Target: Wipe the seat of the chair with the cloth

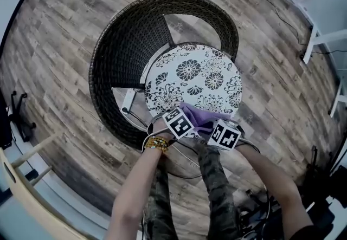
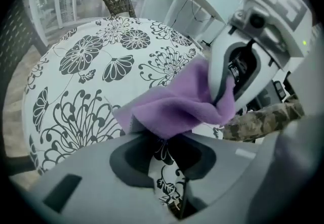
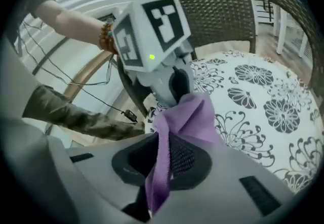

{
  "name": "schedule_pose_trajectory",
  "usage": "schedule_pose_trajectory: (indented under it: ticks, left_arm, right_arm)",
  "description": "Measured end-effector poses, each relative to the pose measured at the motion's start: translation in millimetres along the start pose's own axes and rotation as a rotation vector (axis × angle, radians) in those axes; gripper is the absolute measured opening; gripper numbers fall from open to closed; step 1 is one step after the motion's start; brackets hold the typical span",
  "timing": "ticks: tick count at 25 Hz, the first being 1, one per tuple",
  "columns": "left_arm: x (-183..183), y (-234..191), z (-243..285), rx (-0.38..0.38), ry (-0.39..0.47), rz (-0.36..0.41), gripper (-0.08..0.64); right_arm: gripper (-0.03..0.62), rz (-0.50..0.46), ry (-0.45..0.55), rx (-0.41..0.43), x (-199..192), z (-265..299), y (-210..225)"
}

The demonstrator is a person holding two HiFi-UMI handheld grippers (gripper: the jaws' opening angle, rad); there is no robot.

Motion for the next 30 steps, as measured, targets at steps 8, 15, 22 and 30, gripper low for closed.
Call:
schedule_pose_trajectory:
  ticks: [8,15,22,30]
  left_arm:
    - [1,0,-1,0.001,0.003,-0.001,0.094]
    - [1,0,-3,0.004,0.001,0.003,0.094]
    - [0,0,-1,0.003,0.001,0.005,0.094]
    - [0,0,-1,0.002,0.002,0.003,0.094]
  right_arm:
    - [0.043,0.090,-0.048,-0.123,-12,-16,90]
    - [0.043,0.185,-0.030,-0.207,-19,-57,156]
    - [0.041,0.107,-0.130,-0.581,-27,-118,232]
    - [0.043,0.184,0.165,-0.705,1,-197,204]
Point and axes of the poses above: the fingertips, and each gripper's own axes: z forward along the fingers, y to its right, x out of its top, the point moved 4 cm from there along -z, backward along the fingers, and after that the axes turned 4 degrees about -y, right-handed, at the moved point
